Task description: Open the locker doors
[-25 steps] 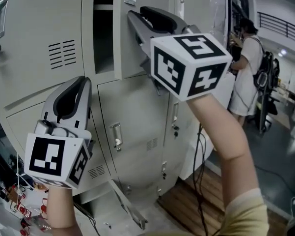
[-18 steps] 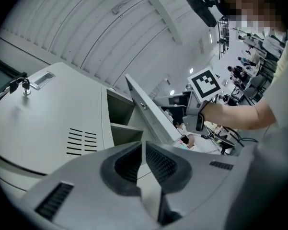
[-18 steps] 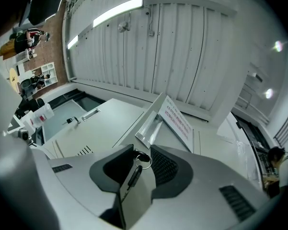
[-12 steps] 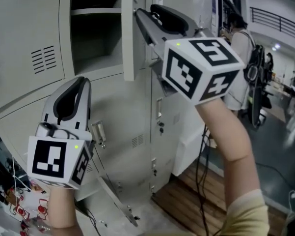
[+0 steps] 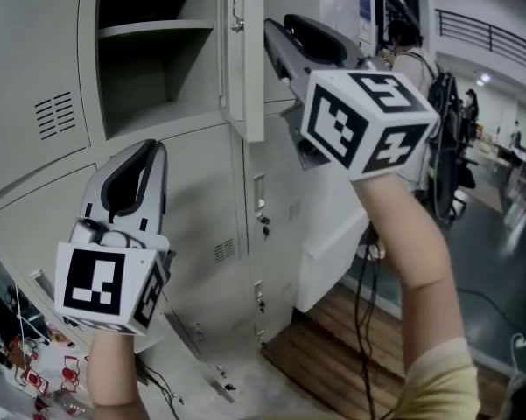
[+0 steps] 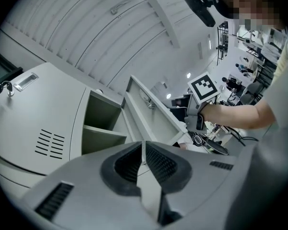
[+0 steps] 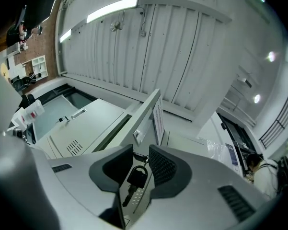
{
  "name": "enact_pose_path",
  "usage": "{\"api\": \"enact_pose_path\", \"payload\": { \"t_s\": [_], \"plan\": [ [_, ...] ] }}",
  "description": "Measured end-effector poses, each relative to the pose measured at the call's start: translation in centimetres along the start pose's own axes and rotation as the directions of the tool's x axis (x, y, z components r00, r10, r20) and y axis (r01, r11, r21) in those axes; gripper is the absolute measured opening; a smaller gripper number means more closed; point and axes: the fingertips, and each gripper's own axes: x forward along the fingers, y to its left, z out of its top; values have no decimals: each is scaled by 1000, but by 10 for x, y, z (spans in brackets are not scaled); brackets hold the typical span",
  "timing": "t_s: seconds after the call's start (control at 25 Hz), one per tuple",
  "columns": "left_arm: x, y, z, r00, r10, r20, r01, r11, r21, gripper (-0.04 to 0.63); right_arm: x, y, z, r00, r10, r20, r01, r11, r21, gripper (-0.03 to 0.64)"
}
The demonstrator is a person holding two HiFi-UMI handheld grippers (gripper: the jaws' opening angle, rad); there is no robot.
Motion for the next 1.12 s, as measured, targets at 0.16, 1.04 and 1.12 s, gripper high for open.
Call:
{"api": "enact_pose_path", "payload": {
  "t_s": [0.16, 1.04, 1.12],
  "plan": [
    [6, -10, 3, 1000, -7, -2, 7, 1000, 0, 5, -7, -18, -5, 1000, -10, -5, 10, 999, 41, 103],
    [30, -48, -20, 995, -63, -77, 57, 996, -72, 5, -58, -106, -43, 987, -156, -27, 158, 979, 125, 103],
    [29, -53, -18, 995, -61, -75, 55, 996, -75, 5, -65, -112, -46, 986, -161, -34, 164, 978, 126, 103]
  ]
}}
